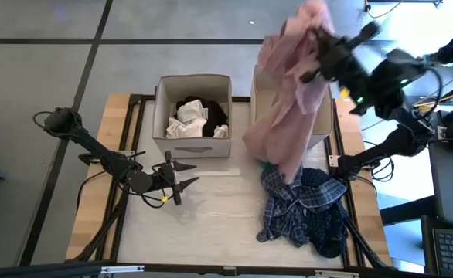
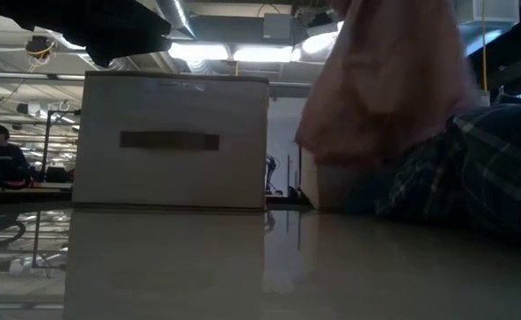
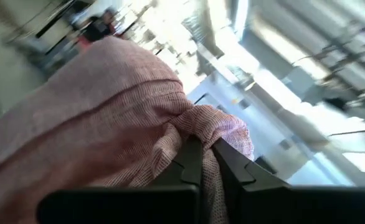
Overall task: Sort clothes
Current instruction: Put the pink polo shirt into the right laundry organizer
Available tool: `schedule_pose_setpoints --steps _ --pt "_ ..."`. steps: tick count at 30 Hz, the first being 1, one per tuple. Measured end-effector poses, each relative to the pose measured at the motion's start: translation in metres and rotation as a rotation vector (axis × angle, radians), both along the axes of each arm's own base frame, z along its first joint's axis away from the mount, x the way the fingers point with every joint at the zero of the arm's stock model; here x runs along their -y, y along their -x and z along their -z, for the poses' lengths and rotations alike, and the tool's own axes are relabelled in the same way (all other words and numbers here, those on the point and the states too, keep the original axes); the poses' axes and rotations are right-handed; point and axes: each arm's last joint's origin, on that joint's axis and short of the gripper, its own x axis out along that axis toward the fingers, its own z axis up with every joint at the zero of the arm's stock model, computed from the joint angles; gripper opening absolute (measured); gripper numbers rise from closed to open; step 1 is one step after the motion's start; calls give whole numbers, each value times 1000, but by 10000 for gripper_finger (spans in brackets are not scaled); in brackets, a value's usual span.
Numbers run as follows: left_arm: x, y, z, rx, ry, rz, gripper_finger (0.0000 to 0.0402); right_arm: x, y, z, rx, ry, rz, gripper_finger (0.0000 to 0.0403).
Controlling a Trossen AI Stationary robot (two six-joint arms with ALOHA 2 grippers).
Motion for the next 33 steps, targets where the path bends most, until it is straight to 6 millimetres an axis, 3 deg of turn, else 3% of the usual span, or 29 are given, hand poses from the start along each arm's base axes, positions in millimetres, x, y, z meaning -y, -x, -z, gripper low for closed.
schedule_pose_setpoints --steps 10,14,17,25,33 --pt "-1 0 0 0 -10 -19 180 28 21 -35 190 266 37 16" --pt "-1 0 0 -1 -13 -21 180 42 21 -42 233 398 106 16" --pt "-1 0 0 0 -10 -22 180 55 19 -39 242 398 130 17" --pt "-6 -2 2 -17 -19 -51 180 105 -6 3 30 66 142 20" --pt "-8 -2 4 -24 2 -61 180 145 -17 75 -128 -471 93 21"
